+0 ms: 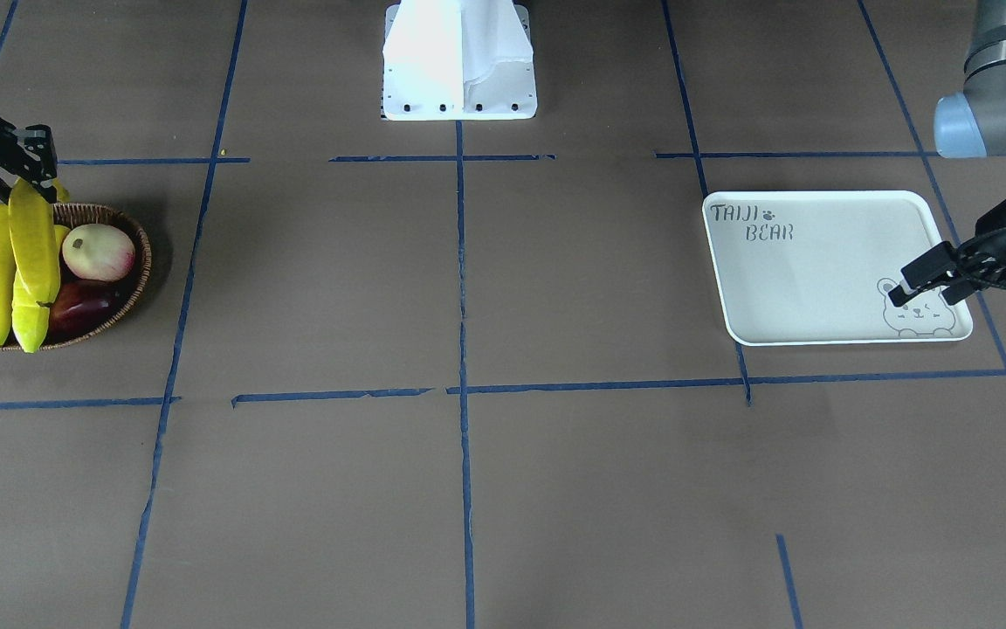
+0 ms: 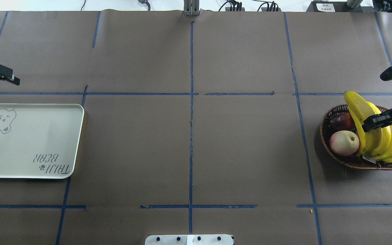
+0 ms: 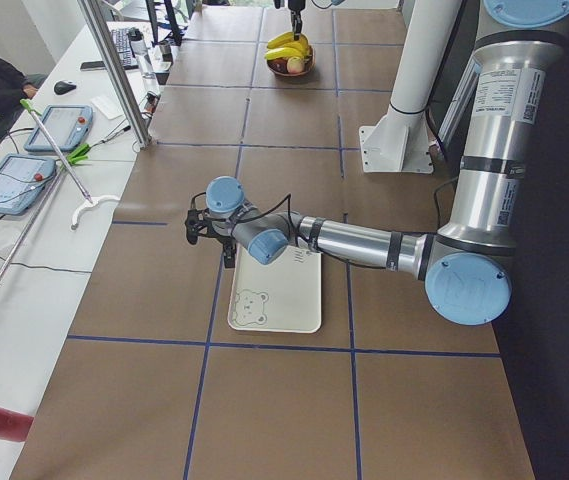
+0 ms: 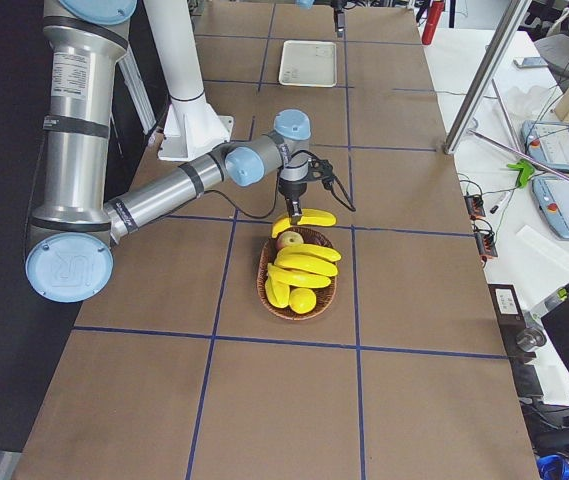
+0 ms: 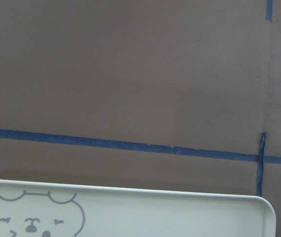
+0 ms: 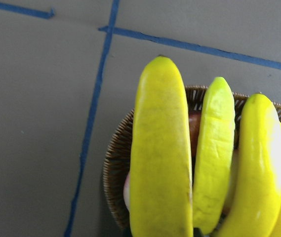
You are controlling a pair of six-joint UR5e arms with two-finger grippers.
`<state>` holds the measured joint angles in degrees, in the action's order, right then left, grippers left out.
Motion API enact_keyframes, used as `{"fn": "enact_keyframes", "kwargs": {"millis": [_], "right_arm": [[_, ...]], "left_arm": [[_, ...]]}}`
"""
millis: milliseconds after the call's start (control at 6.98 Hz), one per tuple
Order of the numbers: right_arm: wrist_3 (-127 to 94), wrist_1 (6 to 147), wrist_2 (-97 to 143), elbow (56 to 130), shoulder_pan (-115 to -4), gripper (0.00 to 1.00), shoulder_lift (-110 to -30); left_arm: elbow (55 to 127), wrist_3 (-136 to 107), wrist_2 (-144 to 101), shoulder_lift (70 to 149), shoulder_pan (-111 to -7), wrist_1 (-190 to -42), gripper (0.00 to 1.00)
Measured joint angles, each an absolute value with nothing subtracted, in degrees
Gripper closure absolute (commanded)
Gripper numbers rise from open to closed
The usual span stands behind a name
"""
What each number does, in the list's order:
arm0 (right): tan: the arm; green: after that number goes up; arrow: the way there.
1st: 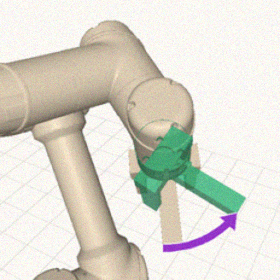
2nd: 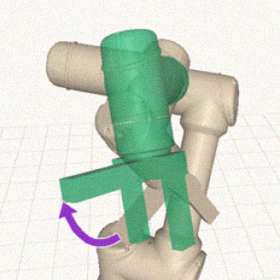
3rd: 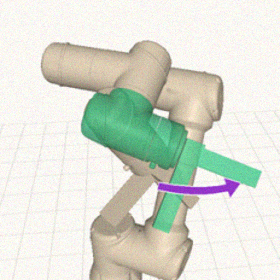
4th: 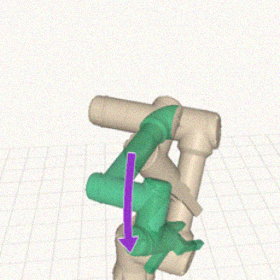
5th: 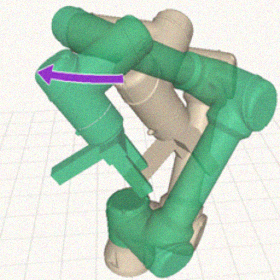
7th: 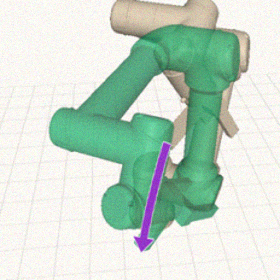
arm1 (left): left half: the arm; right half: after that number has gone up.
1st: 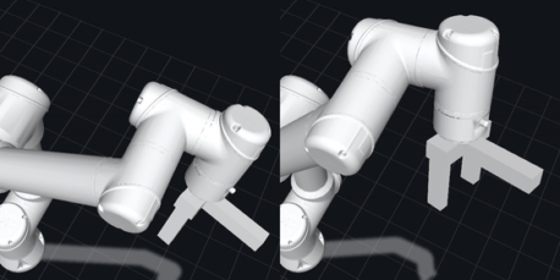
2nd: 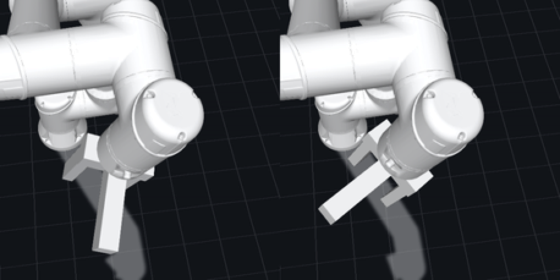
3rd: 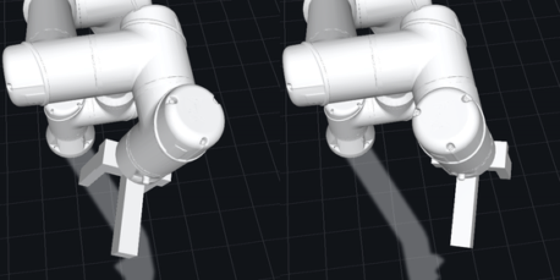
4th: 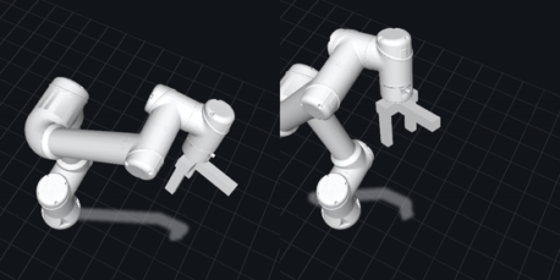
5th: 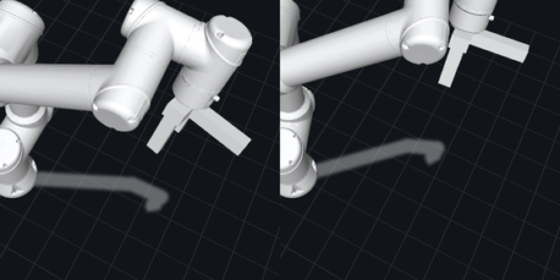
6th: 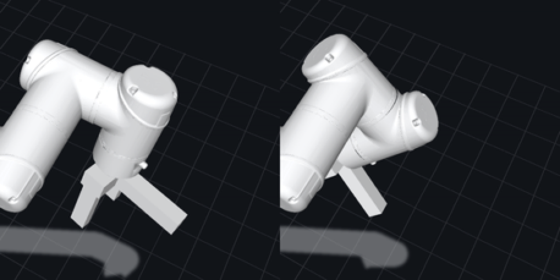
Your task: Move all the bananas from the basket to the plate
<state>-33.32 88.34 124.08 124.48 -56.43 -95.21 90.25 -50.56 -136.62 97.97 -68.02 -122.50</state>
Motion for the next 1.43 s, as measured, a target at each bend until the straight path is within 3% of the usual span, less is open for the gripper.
{"fn": "enact_keyframes", "kwargs": {"millis": [287, 716, 1003, 1433], "right_arm": [[-49.2, 85.2, 124.8, 124.3, -52.9, 0.98, -87.1], [-70.1, 66.0, 117.8, 121.2, -43.6, 0.97, -83.4], [-76.2, 56.4, 111.2, 117.4, -36.3, 0.97, -79.9], [-79.4, 53.3, 106.4, 112.5, -29.9, 0.97, -71.1]], "left_arm": [[90.3, -61.9, -131.5, 103.0, -64.6, -126.3, 0.0], [90.0, -89.6, -120.7, 111.2, -54.9, -136.5, 0.0], [90.3, -100.7, -118.1, 115.4, -51.0, -142.3, 0.0], [91.3, -105.1, -118.0, 121.6, -46.3, -144.4, 0.0]]}}
